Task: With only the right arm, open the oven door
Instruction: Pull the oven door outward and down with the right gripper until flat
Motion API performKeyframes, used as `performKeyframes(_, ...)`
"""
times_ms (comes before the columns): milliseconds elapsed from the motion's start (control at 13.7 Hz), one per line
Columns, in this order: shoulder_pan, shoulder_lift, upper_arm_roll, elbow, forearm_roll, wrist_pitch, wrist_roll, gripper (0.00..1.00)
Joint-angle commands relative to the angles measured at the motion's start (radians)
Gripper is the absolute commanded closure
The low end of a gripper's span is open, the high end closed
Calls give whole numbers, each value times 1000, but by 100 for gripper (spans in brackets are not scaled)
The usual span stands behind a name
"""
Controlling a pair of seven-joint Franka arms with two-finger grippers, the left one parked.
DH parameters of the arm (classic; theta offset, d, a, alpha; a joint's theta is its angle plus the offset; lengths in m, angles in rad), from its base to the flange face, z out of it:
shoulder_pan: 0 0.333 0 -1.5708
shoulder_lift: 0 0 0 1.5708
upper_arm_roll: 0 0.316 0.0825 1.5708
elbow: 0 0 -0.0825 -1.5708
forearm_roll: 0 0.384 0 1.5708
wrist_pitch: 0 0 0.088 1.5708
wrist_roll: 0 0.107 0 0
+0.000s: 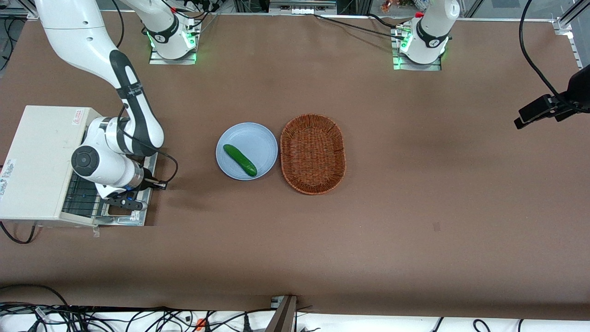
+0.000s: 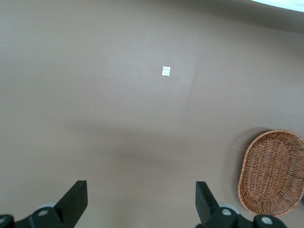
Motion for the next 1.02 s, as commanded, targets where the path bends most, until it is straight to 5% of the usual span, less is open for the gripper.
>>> performKeyframes(0,14,-89,-4,3,12,-44,18,1)
performKeyframes(439,4,-333,-3,3,1,-220,-26,0)
performKeyframes(951,-25,-569,26,123,-45,-610,-86,0)
